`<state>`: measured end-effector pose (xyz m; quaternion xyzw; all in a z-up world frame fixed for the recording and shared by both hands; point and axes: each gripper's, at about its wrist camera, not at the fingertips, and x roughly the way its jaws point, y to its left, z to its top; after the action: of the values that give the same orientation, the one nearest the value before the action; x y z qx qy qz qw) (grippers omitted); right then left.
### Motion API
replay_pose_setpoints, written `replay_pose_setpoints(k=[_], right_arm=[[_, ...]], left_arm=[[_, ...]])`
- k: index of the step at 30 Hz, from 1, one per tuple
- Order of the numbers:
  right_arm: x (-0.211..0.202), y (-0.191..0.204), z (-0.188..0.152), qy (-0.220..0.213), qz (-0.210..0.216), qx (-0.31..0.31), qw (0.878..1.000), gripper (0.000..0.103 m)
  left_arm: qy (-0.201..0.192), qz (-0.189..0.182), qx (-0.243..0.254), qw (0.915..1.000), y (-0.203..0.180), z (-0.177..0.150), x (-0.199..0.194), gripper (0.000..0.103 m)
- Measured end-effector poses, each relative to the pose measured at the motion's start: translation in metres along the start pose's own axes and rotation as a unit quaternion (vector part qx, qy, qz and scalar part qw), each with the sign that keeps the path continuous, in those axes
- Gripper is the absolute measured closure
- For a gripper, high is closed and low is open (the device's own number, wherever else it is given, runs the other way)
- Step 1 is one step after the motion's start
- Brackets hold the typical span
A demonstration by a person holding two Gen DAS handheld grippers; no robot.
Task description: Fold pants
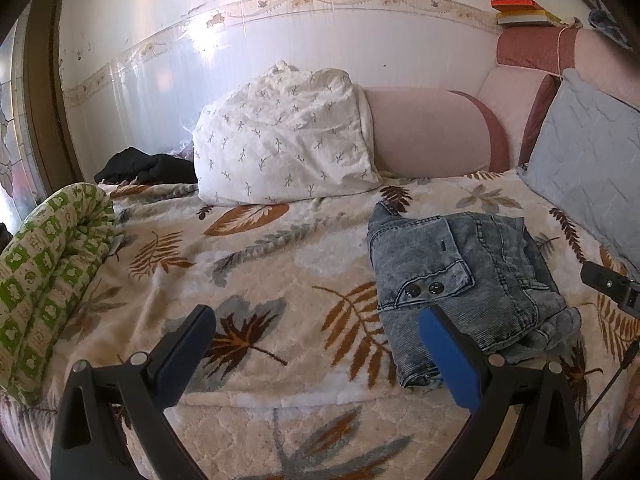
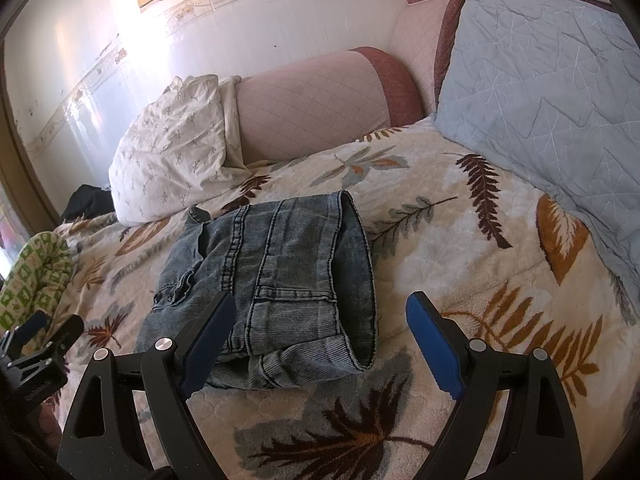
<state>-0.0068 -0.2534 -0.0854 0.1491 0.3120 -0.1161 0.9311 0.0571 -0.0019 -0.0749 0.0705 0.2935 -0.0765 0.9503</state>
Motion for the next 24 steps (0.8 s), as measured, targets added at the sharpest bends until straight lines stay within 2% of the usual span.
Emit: replay_pose_setpoints(k=[24], right_arm=[[-0.002, 0.002, 0.001, -0.003, 0.001, -0.001, 1.000, 0.016]], left_arm=[[-0.019, -0.006, -0.007, 0.9998, 0.002, 0.004, -0.013, 0.000]])
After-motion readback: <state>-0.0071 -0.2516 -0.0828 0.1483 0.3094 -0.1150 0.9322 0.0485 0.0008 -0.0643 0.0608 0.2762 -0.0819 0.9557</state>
